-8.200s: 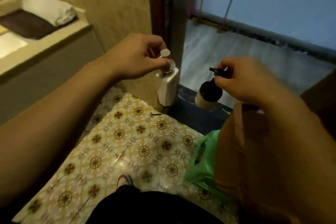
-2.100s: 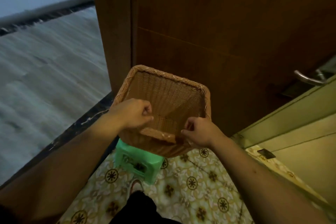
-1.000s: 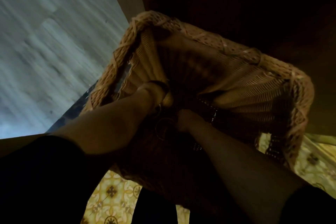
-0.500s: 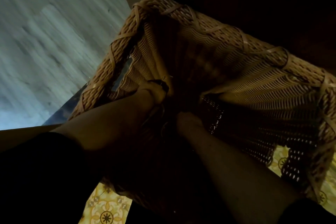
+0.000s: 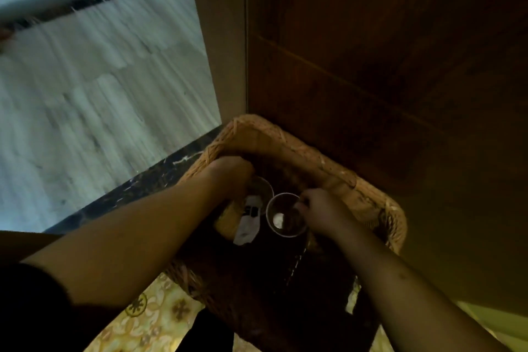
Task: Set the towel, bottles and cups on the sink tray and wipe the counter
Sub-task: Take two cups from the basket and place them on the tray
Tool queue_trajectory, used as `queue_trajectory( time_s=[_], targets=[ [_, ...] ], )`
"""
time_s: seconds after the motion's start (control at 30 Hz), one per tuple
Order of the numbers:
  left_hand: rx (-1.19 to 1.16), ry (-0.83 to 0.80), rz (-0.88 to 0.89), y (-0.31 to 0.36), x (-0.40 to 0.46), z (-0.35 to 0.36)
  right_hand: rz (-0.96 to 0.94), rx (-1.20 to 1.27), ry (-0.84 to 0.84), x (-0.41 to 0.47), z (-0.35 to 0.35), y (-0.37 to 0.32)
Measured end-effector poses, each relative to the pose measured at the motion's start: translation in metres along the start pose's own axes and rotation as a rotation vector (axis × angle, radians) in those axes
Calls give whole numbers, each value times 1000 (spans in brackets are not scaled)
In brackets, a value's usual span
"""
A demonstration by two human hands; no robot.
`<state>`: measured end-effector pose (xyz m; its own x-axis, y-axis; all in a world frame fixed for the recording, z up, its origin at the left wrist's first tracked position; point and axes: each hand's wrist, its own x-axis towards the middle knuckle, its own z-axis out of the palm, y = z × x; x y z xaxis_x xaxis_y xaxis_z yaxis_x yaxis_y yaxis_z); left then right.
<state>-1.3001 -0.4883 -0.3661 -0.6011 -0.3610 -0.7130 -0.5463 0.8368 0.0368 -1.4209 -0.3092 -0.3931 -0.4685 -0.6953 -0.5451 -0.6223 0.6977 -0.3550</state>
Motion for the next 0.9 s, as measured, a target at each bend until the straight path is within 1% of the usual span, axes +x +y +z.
queue_trajectory(
  time_s=[0.07, 0.1, 0.17, 0.27, 0.37, 0.43, 0.57, 0.67, 0.8, 0.9],
  targets=[
    [-34, 90, 14, -1, -17, -7, -49, -8, 40, -15, -26, 0],
    [-64, 147, -19, -1, -28, -9, -84, -19, 52, -23, -41, 0],
    [-175, 202, -48, -2, -48, -11, -131, -14, 51, -31, -60, -1],
    [-325, 313, -148, 0, -88, -8, -257, -16, 48, -46, -86, -7],
    [-426, 401, -254, -4, -131, 0, -373, -2, 55, -57, -101, -25],
    [-481, 458, -329, -8, -160, 12, -439, -35, 39, -64, -104, -42],
    [-592, 527, -450, -21, -223, 42, -580, -63, -34, -81, -97, -84],
    [-659, 556, -581, -35, -274, 76, -686, -92, -42, -100, -82, -123],
    [-735, 597, -777, -52, -347, 135, -797, -129, -149, -129, -48, -179],
    [-793, 619, -906, -58, -401, 185, -901, -214, -199, -155, -10, -221]
  ],
)
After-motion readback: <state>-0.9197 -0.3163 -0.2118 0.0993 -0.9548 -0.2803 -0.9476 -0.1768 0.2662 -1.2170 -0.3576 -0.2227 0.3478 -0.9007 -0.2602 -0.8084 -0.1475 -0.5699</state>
